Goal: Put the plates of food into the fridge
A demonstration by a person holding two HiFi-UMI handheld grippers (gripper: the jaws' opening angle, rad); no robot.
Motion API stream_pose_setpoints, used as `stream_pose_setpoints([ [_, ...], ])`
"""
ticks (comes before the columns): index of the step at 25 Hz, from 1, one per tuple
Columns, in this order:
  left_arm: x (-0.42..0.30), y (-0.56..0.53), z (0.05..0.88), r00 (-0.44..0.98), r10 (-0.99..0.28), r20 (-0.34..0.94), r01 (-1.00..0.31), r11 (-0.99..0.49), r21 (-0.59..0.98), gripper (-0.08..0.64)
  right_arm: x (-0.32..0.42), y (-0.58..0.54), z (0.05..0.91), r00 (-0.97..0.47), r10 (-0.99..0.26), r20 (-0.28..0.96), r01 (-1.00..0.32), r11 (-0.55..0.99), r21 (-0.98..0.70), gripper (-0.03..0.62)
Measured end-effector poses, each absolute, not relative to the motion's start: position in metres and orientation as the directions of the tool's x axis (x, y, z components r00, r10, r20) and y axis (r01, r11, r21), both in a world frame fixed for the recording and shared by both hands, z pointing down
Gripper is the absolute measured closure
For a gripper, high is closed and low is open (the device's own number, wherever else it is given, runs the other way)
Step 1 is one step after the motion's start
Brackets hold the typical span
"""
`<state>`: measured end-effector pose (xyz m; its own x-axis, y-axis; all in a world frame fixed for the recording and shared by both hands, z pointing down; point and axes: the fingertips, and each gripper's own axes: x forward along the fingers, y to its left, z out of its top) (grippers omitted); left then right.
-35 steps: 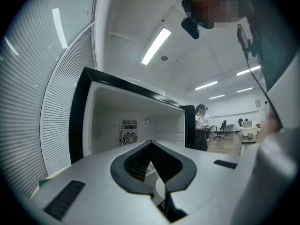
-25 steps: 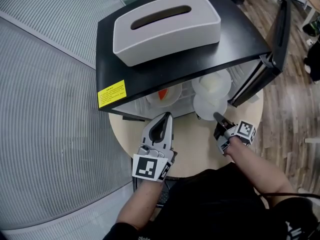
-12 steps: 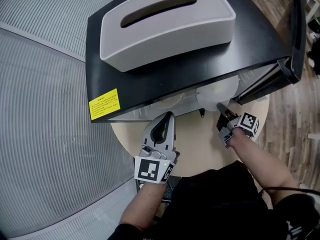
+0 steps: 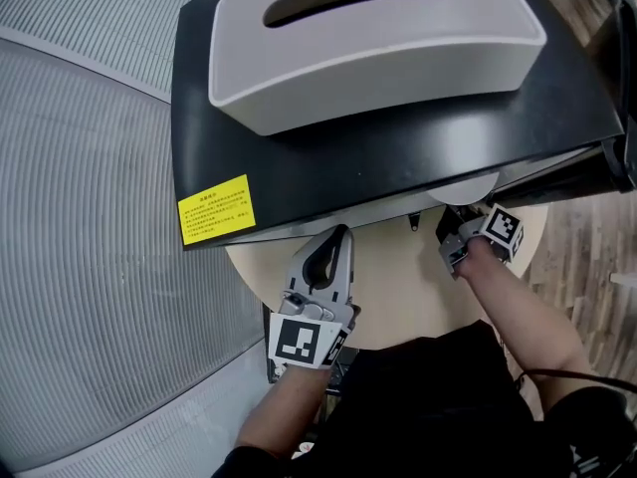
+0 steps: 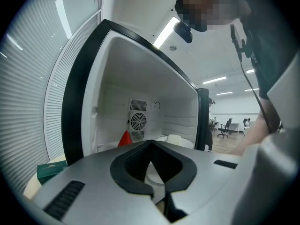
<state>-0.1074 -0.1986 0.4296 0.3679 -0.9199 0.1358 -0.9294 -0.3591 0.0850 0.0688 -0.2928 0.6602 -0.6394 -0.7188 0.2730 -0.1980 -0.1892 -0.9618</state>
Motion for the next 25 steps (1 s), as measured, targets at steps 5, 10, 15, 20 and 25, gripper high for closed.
stream_pose_setpoints([
  [5,-0.119,-0.194,0.437,0.353,-0.923,0.152,-0.935,-0.341,0.100,0.557,0.061,-0.304,0.656,-0.624,-0.740,0.250,-0.153,-0.198,-0.968,0.574],
  [10,-0.127,-0.190,0.438,0.350,-0.923,0.158,-0.936,-0.338,0.099,0.557,0.060,-0.308,0.657,-0.619,-0.724,0.306,-0.279,-0.162,-0.946,0.544],
  [15,-0.129,-0.189,0.432,0.351,-0.926,0.141,-0.935,-0.339,0.099,0.557,0.065,-0.301,0.660,-0.576,-0.684,0.448,-0.524,-0.113,-0.844,0.401],
  [20,-0.132,-0.184,0.423,0.360,-0.925,0.122,-0.932,-0.350,0.099,0.557,0.061,-0.294,0.662,-0.548,-0.646,0.532,-0.658,-0.060,-0.750,0.343],
  [25,-0.135,-0.182,0.413,0.366,-0.925,0.097,-0.929,-0.358,0.094,0.557,0.064,-0.287,0.666,-0.519,-0.646,0.560,-0.687,-0.074,-0.723,0.336],
])
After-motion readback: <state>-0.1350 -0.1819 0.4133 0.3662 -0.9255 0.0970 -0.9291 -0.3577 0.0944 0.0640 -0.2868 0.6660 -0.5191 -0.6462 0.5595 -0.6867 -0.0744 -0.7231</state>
